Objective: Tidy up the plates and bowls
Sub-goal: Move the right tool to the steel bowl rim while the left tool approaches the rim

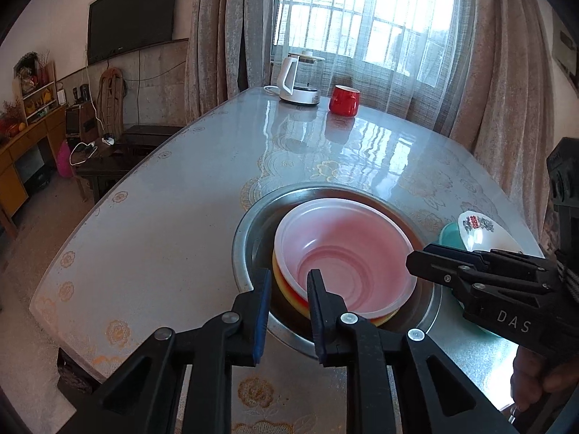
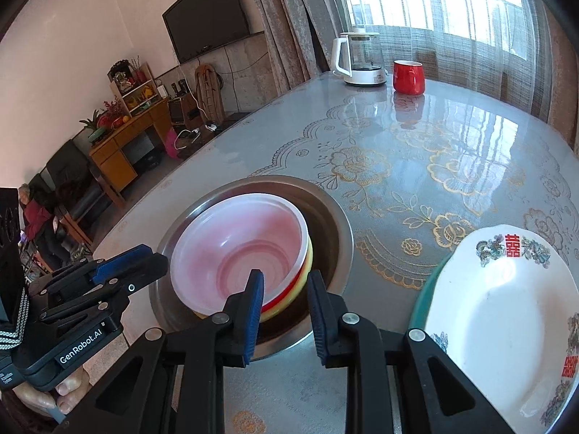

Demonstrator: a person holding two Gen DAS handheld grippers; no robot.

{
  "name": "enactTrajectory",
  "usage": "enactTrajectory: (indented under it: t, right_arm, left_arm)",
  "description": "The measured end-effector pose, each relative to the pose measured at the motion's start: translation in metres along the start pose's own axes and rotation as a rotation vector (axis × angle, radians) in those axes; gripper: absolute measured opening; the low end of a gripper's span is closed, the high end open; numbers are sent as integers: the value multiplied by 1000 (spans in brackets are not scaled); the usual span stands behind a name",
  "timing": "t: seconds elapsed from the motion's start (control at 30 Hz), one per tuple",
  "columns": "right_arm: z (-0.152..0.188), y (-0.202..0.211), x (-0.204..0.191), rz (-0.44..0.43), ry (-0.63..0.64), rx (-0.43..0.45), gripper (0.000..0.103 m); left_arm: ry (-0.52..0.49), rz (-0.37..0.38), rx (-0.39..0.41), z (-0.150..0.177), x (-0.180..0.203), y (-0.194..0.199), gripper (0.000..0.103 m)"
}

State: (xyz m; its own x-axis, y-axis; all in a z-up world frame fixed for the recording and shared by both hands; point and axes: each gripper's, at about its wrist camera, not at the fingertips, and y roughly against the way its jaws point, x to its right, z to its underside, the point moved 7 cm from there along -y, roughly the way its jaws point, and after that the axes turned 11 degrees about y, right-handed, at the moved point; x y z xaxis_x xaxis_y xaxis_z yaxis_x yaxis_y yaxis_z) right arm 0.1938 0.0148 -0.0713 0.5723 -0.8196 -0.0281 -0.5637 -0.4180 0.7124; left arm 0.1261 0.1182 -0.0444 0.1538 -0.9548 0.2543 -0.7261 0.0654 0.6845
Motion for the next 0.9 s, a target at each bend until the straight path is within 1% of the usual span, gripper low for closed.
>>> enactTrajectory:
  t: [0.03, 0.07, 0.1, 0.17, 0.2, 0.3, 0.37, 0.47, 0.57, 0.67, 0.73, 0.77, 0.9]
  right_arm:
    - [0, -4, 1, 17, 2, -15, 24]
    - [0, -8, 2, 20, 3, -21, 18]
    - [-1, -10, 2, 16, 3, -17, 14]
    - [-4, -12, 2, 35, 16, -15, 13]
    - [-5, -12, 2, 37, 18, -13, 13]
    - [-8, -14, 5, 35, 12, -17, 13]
    - [-9, -17, 8, 52, 7, -24, 13]
    - [-12, -21, 11, 63, -1, -25, 13]
    - [-13, -25, 8, 80, 26, -35, 13]
    - [-13, -28, 5, 89, 25, -44, 13]
    - [-12, -29, 3, 101, 25, -47, 16]
    - [-11, -29, 2, 102, 24, -49, 19]
    - [-9, -29, 1, 83, 6, -36, 22]
  left_arm:
    - [-4, -12, -8, 0, 0, -3, 18]
    - [-8, -12, -13, 0, 1, -6, 17]
    - [-15, -11, -18, 0, 2, -8, 16]
    - [-32, -32, -14, -1, 4, -12, 15]
    - [-39, -44, -11, -1, 5, -13, 15]
    - [-26, -47, -15, -4, 4, -19, 15]
    - [-18, -52, -12, -6, 3, -21, 15]
    - [-39, -83, -2, -5, 5, -25, 15]
    - [-32, -85, -1, -5, 3, -29, 16]
    - [-31, -89, 3, -5, 2, -31, 16]
    - [-35, -96, 4, -4, 2, -34, 16]
    - [-38, -100, 3, -4, 2, -34, 16]
    - [-37, -104, 5, -3, 1, -36, 16]
